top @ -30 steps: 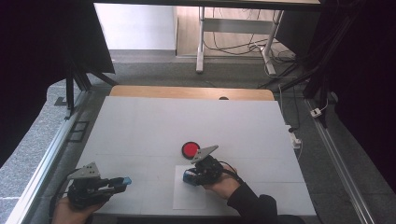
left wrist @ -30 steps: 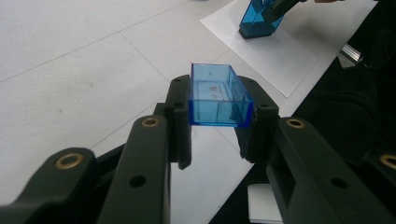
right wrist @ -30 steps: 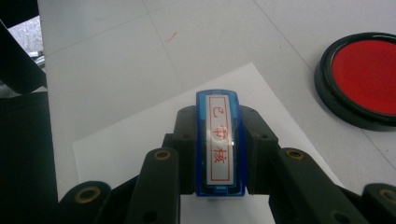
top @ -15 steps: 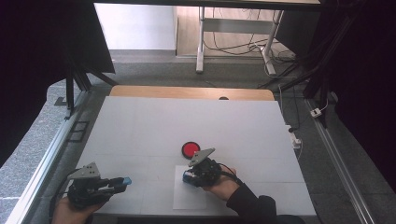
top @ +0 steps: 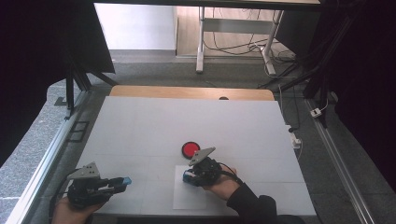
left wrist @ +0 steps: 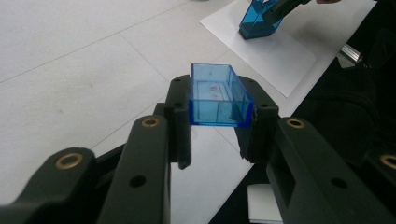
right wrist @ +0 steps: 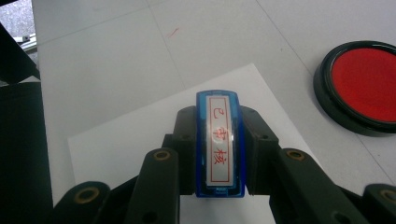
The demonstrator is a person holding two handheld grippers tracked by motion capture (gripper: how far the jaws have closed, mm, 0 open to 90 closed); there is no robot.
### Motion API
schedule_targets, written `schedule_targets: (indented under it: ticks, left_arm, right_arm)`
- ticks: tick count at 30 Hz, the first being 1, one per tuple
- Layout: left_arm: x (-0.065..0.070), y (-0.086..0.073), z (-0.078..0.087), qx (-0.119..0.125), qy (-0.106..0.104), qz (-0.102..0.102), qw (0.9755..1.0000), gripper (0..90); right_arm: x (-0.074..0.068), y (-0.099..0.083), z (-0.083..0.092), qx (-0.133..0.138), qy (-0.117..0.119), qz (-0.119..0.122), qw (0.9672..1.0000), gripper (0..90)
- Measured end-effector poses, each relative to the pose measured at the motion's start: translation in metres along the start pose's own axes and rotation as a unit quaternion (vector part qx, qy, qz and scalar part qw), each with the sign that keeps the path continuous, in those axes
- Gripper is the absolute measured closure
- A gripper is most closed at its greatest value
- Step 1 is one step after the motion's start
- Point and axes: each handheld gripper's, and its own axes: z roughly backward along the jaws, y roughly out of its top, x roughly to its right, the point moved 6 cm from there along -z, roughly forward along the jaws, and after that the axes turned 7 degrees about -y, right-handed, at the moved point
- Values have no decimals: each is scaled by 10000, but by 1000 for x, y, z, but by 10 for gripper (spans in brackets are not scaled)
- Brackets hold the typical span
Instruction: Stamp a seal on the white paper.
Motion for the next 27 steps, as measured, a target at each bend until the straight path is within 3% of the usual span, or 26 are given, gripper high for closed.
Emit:
schedule_targets:
  ticks: [20,27]
  left_arm:
    - [0,0,0,9,-9,-7,10000,681]
    - [1,0,0,12,-20,-23,10000,682]
  right_arm:
    - [4,6,14,242,-7,14,9997,706]
    - [6,12,23,403,-11,-97,9991,705]
